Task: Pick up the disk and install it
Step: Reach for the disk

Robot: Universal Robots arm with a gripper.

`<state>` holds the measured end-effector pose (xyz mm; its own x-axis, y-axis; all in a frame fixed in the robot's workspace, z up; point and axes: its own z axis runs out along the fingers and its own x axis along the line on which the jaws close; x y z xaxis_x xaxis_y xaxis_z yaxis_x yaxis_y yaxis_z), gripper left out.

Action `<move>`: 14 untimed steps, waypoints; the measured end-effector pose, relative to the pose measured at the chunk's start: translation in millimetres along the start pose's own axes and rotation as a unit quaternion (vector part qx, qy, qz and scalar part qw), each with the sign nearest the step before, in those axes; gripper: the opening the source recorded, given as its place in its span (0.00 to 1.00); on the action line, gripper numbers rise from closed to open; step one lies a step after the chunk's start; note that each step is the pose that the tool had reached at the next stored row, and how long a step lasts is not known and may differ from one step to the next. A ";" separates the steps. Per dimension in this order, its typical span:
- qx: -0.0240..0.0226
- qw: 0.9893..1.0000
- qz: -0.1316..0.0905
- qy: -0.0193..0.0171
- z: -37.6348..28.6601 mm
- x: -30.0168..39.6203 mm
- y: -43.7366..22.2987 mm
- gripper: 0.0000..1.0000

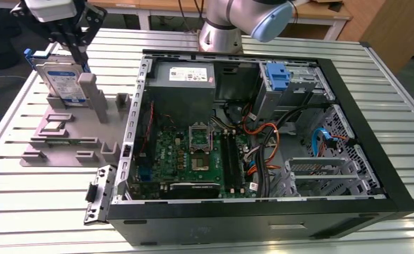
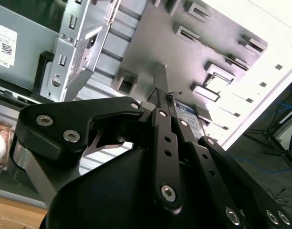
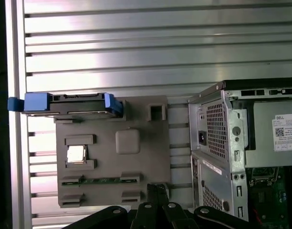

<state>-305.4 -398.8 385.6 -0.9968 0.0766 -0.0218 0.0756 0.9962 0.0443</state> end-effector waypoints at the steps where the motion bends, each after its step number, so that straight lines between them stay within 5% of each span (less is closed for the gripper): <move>1: 0.000 1.000 0.000 0.000 0.3 2.7 -0.2 0.10; 14: 0.000 1.000 0.000 0.000 2.1 25.8 -2.0 0.10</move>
<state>-331.3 -398.8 382.9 -0.9968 0.0769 -0.0218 0.0758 0.9961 0.0443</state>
